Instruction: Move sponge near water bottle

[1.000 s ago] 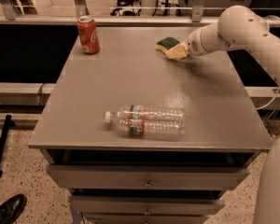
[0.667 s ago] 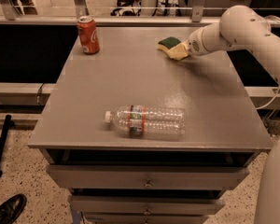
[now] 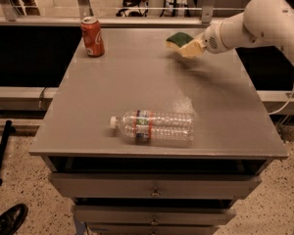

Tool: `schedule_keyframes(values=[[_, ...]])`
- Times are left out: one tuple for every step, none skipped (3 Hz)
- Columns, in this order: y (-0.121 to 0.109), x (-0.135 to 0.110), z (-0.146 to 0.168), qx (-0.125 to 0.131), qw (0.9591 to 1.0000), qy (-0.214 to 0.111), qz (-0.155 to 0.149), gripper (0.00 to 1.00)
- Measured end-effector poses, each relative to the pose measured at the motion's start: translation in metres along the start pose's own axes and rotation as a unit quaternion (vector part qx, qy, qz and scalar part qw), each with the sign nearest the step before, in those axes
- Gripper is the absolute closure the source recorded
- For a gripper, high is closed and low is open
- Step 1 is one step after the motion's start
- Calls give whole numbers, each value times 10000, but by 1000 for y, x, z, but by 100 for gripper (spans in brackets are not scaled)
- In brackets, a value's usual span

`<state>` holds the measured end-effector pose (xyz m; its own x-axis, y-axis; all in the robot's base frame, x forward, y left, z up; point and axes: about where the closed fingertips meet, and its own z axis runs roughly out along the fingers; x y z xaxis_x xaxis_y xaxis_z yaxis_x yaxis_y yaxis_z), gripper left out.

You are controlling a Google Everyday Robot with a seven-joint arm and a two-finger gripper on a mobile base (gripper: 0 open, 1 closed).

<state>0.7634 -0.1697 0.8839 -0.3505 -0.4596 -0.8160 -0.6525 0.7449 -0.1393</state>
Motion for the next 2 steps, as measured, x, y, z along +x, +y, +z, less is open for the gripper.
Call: schedule_keyframes(values=[[28, 1, -37, -528, 9974, 28, -483, 100], [53, 13, -56, -982, 9910, 131, -900, 100]])
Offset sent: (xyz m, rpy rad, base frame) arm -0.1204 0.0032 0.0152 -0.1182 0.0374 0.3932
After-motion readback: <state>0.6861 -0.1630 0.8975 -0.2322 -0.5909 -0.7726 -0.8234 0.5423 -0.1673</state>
